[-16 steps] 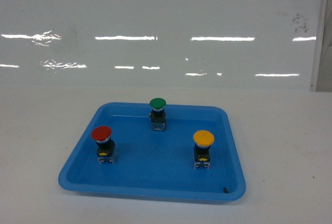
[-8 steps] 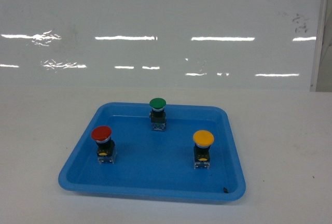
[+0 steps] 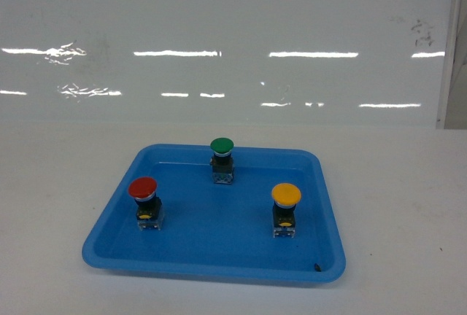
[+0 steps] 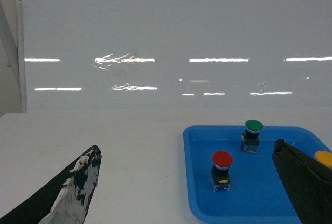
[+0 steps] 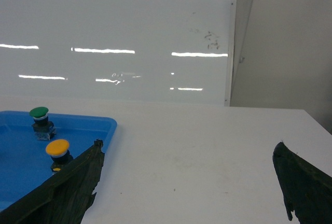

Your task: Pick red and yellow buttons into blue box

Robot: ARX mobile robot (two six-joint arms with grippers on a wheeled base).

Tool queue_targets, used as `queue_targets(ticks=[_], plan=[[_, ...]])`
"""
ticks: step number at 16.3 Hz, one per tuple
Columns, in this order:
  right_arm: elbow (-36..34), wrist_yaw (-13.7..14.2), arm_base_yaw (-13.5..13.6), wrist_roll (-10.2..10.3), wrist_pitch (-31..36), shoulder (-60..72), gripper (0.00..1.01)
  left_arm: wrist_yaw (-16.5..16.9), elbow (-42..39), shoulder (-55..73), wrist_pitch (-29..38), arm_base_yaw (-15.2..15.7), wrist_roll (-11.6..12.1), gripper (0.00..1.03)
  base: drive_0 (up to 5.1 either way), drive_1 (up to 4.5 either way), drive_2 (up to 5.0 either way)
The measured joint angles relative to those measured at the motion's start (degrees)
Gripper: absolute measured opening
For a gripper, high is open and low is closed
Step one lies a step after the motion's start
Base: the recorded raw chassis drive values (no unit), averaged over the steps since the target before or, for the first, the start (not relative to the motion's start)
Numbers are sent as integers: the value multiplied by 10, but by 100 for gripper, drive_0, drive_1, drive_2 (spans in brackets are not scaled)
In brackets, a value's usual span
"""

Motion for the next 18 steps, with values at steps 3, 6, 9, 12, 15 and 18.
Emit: queue_targets(ticks=[3,6,9,12,15,18], plan=[[0,0,0,0,0,0,98,0,0,1,3,0,0,98,0,0,0],[3,-63,-47,5,77,76,98,9,6,113,117,-5,26,98,0,0,0],[32,-95,-56,7,192,195,98,20,40,248,220,-11,49,98,0,0,0],[80,-121,-33,8,287,329,98,31,78,377,334,-9,70,98,0,0,0],[123,-139,-6,6,349,457,98,32,135,548,398,7,76,98,0,0,0],[163,-133,13,-10,407,579,98,25,210,683,425,0,88,98,0,0,0]])
